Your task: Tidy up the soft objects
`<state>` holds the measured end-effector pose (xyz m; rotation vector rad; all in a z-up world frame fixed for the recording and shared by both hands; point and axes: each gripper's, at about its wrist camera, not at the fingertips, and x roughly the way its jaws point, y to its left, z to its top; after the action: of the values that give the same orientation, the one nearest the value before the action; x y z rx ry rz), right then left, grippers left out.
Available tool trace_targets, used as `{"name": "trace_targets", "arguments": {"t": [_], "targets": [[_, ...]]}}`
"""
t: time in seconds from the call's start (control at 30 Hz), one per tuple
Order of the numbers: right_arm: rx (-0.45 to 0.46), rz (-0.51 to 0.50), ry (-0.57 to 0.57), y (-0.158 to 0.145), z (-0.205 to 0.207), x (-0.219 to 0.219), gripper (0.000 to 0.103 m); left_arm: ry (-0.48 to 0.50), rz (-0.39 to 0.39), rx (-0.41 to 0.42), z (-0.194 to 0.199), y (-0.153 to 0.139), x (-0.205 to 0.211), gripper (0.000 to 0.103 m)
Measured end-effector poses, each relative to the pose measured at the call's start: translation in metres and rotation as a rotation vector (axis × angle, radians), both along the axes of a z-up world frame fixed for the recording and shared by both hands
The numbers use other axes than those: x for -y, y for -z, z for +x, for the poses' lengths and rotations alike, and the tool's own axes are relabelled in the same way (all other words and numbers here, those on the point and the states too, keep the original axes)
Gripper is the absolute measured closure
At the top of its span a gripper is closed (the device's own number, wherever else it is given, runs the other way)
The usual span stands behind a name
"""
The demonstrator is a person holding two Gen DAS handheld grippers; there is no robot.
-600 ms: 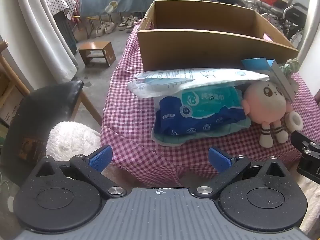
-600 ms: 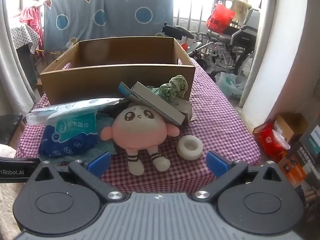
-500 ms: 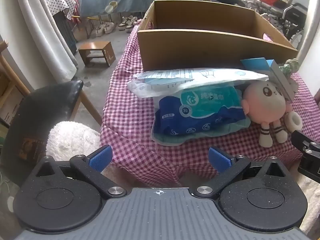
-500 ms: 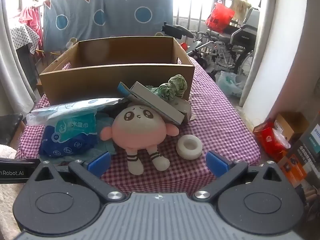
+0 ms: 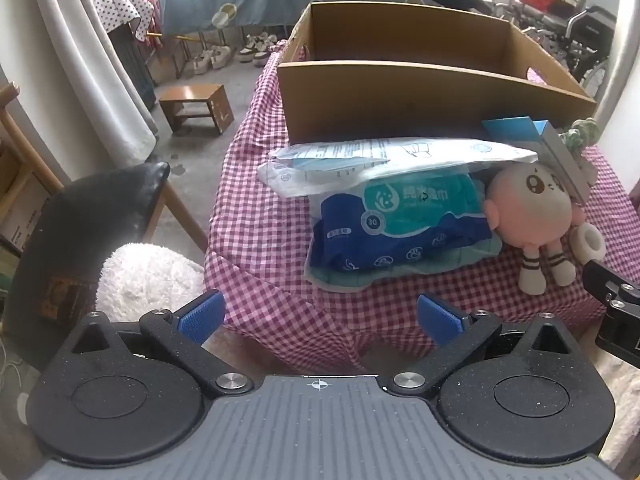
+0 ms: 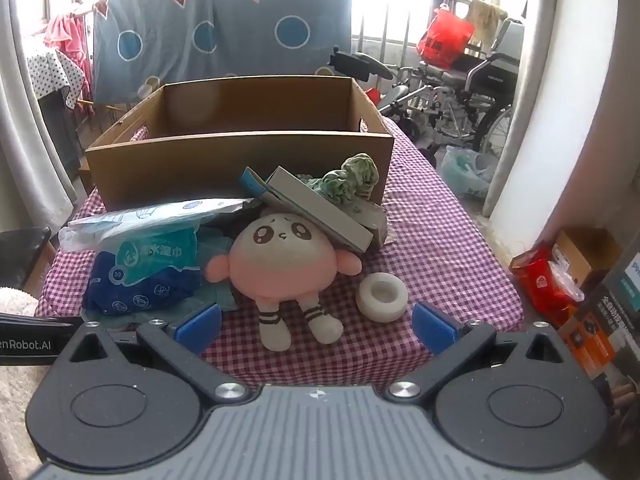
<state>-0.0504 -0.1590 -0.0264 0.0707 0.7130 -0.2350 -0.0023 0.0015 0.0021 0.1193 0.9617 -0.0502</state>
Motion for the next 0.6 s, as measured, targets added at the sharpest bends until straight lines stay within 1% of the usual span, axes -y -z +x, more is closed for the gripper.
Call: {"name": "trace_targets", "arguments": {"t": [0.6], "targets": [[-0.01, 0.004, -0.008, 0.0015, 0.0018, -0.0028, 0.0, -0.006, 0.002, -0.007, 0.0003, 0.0013, -0.0027, 0.0]]}}
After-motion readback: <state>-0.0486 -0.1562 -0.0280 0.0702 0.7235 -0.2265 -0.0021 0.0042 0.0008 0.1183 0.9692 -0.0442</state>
